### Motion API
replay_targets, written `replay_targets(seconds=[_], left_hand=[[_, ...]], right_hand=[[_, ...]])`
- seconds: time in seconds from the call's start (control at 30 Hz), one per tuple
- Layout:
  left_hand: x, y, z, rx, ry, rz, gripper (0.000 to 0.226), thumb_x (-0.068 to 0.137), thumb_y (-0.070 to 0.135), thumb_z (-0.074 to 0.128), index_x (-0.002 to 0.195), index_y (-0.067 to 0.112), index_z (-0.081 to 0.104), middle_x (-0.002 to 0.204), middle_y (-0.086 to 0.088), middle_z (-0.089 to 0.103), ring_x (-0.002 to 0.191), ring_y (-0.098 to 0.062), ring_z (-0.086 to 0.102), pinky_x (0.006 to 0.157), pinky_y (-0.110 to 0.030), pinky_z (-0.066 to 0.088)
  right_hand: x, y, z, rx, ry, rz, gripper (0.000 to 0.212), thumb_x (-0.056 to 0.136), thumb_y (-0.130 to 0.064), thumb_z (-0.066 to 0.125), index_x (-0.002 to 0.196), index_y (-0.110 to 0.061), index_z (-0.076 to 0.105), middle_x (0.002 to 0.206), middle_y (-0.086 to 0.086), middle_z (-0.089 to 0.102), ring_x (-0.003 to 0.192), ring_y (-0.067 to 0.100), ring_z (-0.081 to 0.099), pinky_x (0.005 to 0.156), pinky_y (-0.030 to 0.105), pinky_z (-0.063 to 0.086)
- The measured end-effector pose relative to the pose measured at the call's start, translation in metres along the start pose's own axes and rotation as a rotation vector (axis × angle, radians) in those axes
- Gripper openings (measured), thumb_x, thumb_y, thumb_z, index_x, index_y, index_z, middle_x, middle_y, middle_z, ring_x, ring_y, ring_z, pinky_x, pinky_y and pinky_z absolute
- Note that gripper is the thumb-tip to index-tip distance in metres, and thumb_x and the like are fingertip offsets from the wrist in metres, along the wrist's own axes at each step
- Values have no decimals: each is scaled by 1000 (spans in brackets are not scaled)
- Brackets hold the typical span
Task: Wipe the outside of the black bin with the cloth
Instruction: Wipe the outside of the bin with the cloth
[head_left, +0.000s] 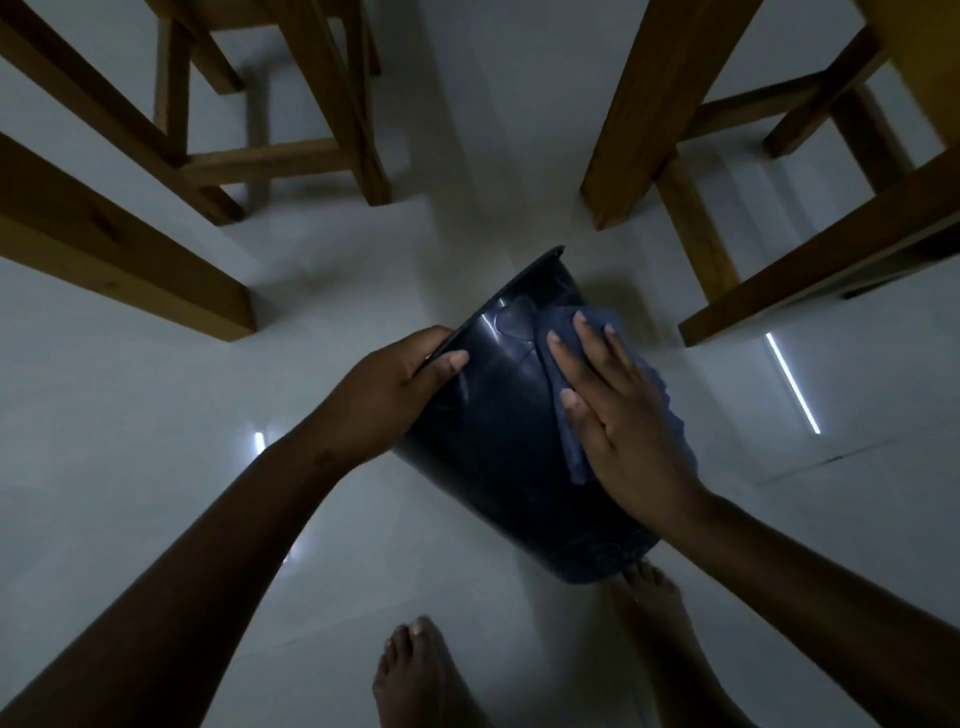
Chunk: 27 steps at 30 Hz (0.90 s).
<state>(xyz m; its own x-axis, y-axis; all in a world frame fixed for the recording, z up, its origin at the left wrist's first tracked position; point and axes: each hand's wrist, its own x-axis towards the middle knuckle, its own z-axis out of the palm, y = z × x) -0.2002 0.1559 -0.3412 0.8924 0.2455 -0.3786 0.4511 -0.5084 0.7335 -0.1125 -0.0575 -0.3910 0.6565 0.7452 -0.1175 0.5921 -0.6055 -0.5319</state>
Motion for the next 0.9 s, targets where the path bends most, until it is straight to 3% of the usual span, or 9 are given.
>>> replay_targets(seconds=[0.1, 0.2, 0.3, 0.43, 0.57, 0.67, 0.77, 0.83, 0.9], left_hand=[[7, 3, 8, 5, 63, 1, 15, 99, 34, 41, 91, 36, 53, 78, 18, 61, 74, 9, 57, 61, -1, 38], [10, 4, 10, -13, 83, 23, 12, 100, 32, 42, 97, 34, 54, 79, 21, 61, 74, 13, 57, 63, 0, 39], [9, 1, 9, -35, 72, 43, 13, 100, 31, 42, 100, 35, 54, 82, 24, 61, 75, 20, 56, 63, 1, 38], [11, 4, 9, 1, 63, 31, 18, 101, 33, 39, 105, 29, 57, 83, 19, 60, 80, 9, 56, 64, -3, 39], [15, 8, 10, 23, 96, 35, 23, 100, 33, 40, 109, 24, 59, 88, 13, 62, 80, 2, 58, 65, -1, 40], [18, 8, 11, 32, 97, 24, 22, 100, 33, 39, 108, 26, 58, 86, 13, 62, 81, 1, 57, 67, -5, 39], [17, 6, 10, -12, 72, 25, 20, 101, 31, 40, 108, 28, 58, 83, 19, 60, 80, 8, 56, 64, 1, 39], [16, 5, 9, -62, 55, 32, 22, 101, 30, 41, 112, 27, 60, 87, 18, 62, 81, 10, 58, 65, 3, 39], [15, 6, 9, -46, 59, 37, 21, 101, 30, 40, 109, 26, 60, 87, 16, 62, 81, 8, 58, 65, 2, 39]], right_hand=[[-7, -5, 3, -71, 7, 19, 51, 99, -36, 20, 148, -38, 7, 160, -6, 4, 147, 22, -3, 115, 43, 7], [-33, -19, 24, -361, -70, -182, 58, 95, -39, 28, 149, -36, 8, 160, -1, 4, 146, 33, 1, 113, 56, 12], [-34, -16, 28, -411, -63, -311, 60, 93, -41, 36, 148, -37, 13, 159, -4, 11, 146, 30, 6, 113, 54, 12], [-1, 1, 3, -133, 21, -71, 51, 99, -35, 25, 148, -35, 12, 159, -3, 11, 147, 24, 8, 114, 47, 15], [19, 19, -9, 197, 26, 115, 52, 98, -46, 19, 149, -38, 12, 160, -10, 10, 147, 15, 9, 116, 46, 21], [0, 1, 0, -72, 2, 49, 53, 98, -40, 18, 149, -36, 5, 160, -5, 4, 147, 23, 0, 116, 51, 15], [-32, -22, 25, -364, -75, -174, 59, 93, -40, 27, 149, -35, 8, 160, 0, 6, 146, 33, 1, 112, 57, 12], [-41, -23, 31, -427, -102, -297, 61, 91, -41, 34, 149, -35, 16, 159, -2, 13, 146, 31, 5, 112, 56, 13], [-33, -13, 25, -386, -79, -295, 58, 93, -38, 34, 148, -37, 17, 159, -4, 11, 146, 29, 5, 114, 53, 12]])
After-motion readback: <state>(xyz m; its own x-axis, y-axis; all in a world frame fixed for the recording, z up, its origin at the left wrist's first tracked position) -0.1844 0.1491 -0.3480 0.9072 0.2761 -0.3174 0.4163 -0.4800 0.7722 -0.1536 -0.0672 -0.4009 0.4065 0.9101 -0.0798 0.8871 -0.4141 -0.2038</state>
